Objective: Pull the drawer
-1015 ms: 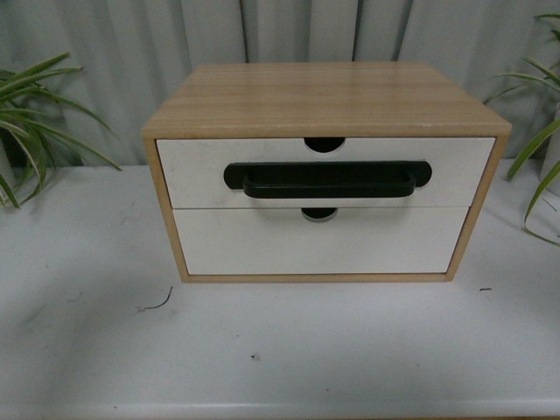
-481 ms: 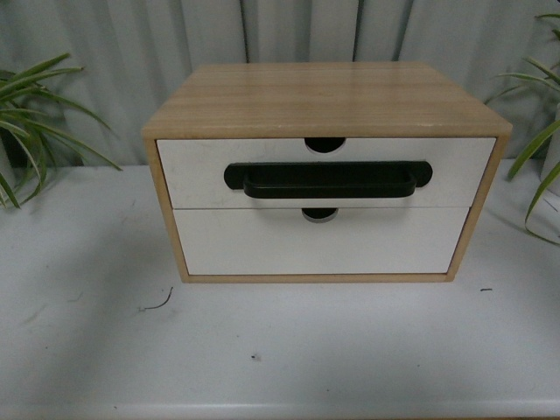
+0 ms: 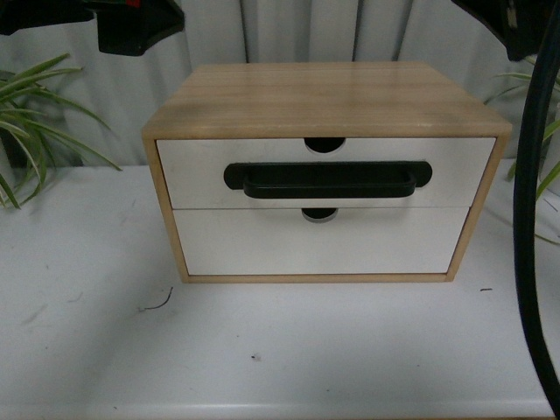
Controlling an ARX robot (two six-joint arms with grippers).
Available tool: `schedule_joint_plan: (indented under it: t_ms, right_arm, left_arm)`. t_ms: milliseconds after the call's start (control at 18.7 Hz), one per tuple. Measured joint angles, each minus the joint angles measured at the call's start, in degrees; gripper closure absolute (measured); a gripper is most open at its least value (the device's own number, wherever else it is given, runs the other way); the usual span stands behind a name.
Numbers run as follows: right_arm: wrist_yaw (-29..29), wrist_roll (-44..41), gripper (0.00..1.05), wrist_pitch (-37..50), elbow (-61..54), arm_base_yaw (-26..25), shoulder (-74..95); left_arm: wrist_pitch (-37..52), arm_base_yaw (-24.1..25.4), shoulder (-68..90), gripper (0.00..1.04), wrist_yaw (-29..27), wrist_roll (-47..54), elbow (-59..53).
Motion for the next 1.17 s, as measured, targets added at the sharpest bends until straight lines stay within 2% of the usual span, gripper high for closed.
schedule_joint_plan:
  t_ms: [107, 214, 320, 374, 427, 587, 908, 1175]
  right_arm:
    - [-6.56, -20.81, 0.06, -6.43, -0.63, -1.57, -0.39]
    - [-9.33, -41.18, 0.06, -14.43, -0.59, -3.37, -0.26]
    - [-10.99, -57.0, 0.06, -22.95, 1.11, -4.04, 0.04]
    - [-11.32, -64.96, 0.06, -31.28, 3.61, -3.65, 0.33]
    - [-10.08, -66.9, 0.06, -35.89, 5.35, -2.82, 1.64]
    - [-8.26, -67.82, 0.06, -38.8, 6.43, -1.18, 4.48]
    - [-7.78, -68.06, 0.06, -37.44, 6.58, 2.01, 9.29]
    - [-7.17, -68.26, 0.06, -35.69, 6.6, 2.03, 12.83]
  left_arm:
    - [-12.55, -2.84, 1.46, 0.07, 5.49, 13.0, 5.33]
    - [-24.98, -6.38, 4.26, 0.07, 8.24, 24.63, 10.25]
    - [-33.99, -9.38, 7.76, 0.07, 8.41, 33.33, 14.62]
    - [-37.7, -11.15, 11.13, 0.07, 6.86, 38.42, 17.84]
    - [-36.33, -12.24, 13.49, 0.07, 5.4, 39.78, 18.88]
    - [-34.99, -14.23, 17.03, 0.07, 4.98, 40.5, 19.21]
    - [-30.82, -14.34, 21.4, 0.07, 5.01, 39.63, 20.46]
    - [-30.36, -14.21, 24.61, 0.07, 4.76, 39.1, 21.07]
